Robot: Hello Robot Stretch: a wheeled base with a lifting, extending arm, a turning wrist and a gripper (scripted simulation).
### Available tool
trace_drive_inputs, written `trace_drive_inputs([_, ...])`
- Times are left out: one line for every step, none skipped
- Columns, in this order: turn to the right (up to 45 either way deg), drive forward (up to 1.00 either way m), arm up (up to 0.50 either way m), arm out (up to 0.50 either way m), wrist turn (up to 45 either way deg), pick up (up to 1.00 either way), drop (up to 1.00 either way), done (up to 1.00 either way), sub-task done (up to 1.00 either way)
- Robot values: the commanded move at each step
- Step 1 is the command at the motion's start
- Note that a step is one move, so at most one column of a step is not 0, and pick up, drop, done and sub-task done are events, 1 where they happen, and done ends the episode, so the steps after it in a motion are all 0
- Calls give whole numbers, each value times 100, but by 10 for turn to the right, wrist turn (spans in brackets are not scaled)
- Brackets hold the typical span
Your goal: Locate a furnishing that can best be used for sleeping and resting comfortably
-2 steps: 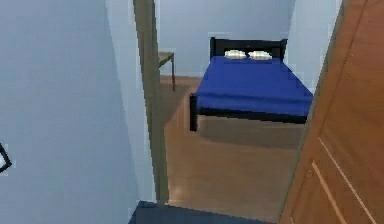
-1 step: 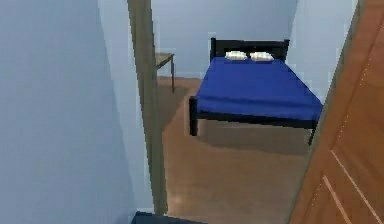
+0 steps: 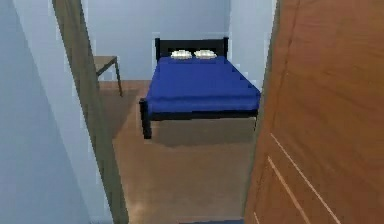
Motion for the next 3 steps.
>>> trace_drive_inputs([0, 100, 0, 0, 0, 0, 0, 0, 0])
trace_drive_inputs([0, 25, 0, 0, 0, 0, 0, 0, 0])
trace_drive_inputs([150, 0, 0, 0, 0, 0, 0, 0, 0])
